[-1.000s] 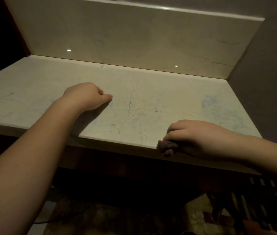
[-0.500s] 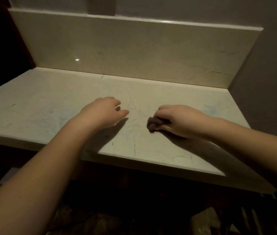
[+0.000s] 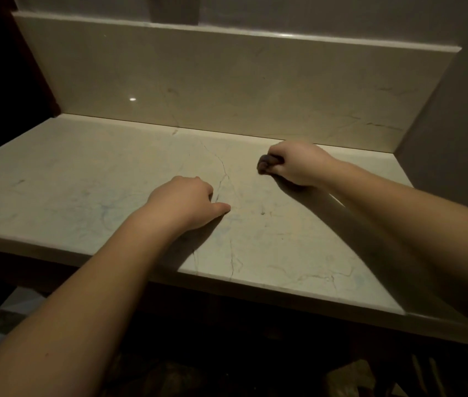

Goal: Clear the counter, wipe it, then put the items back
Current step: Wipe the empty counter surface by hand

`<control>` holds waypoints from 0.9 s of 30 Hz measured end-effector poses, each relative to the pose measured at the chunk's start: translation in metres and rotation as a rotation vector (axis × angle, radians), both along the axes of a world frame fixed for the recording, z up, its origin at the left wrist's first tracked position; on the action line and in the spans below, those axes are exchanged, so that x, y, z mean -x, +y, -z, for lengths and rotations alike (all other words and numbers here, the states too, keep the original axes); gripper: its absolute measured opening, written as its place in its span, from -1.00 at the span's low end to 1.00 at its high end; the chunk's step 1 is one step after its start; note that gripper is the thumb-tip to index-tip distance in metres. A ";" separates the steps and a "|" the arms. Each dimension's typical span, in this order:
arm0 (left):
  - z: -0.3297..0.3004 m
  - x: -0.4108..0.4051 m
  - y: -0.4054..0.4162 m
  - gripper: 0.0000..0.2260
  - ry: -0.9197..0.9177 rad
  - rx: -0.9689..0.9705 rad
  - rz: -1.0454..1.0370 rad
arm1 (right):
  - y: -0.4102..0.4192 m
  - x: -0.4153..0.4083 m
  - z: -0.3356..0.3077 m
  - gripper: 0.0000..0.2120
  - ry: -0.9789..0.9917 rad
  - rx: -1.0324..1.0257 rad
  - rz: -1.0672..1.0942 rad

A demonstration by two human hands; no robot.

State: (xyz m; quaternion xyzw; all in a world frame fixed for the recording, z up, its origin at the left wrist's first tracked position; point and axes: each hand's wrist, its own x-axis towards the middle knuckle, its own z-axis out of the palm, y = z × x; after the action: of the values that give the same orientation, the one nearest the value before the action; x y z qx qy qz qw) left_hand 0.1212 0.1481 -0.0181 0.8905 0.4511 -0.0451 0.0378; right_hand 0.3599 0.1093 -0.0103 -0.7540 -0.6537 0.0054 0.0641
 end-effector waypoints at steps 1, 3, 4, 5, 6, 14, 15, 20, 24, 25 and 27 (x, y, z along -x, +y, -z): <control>0.000 0.000 0.001 -0.54 0.011 0.001 0.001 | -0.003 0.004 0.001 -0.80 0.004 -0.008 -0.030; 0.001 0.000 0.001 -0.57 0.029 -0.005 0.004 | -0.021 0.014 0.003 -0.82 0.017 -0.022 -0.121; 0.001 -0.001 0.001 -0.59 0.037 -0.012 0.007 | -0.033 0.019 0.004 -0.84 0.015 -0.021 -0.171; 0.001 -0.001 0.000 -0.61 0.045 -0.017 0.009 | -0.044 0.022 0.005 -0.84 0.006 -0.018 -0.215; 0.001 -0.002 0.000 -0.62 0.049 -0.019 0.010 | -0.053 0.024 0.006 -0.84 -0.003 -0.015 -0.242; 0.000 0.000 -0.001 -0.56 0.057 -0.018 0.026 | 0.016 -0.006 0.002 -0.85 0.029 -0.025 0.012; 0.000 0.000 -0.002 -0.56 0.057 -0.020 0.030 | 0.030 -0.011 0.001 -0.85 0.046 -0.030 0.054; 0.000 0.001 -0.002 -0.57 0.072 -0.032 0.029 | 0.049 -0.012 0.003 -0.83 0.095 -0.055 0.084; 0.004 0.001 0.000 -0.62 0.083 -0.053 0.032 | 0.009 -0.006 0.011 -0.83 0.034 -0.052 -0.066; 0.004 0.001 0.000 -0.62 0.088 -0.055 0.037 | 0.002 -0.005 0.012 -0.83 0.030 -0.049 -0.084; 0.004 0.001 0.001 -0.60 0.095 -0.052 0.042 | 0.002 -0.007 0.013 -0.81 0.029 -0.043 -0.057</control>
State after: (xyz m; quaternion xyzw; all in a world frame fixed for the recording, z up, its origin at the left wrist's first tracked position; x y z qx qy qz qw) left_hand 0.1207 0.1491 -0.0224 0.8973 0.4347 -0.0763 -0.0077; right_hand 0.3670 0.1109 -0.0228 -0.7332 -0.6741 0.0041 0.0894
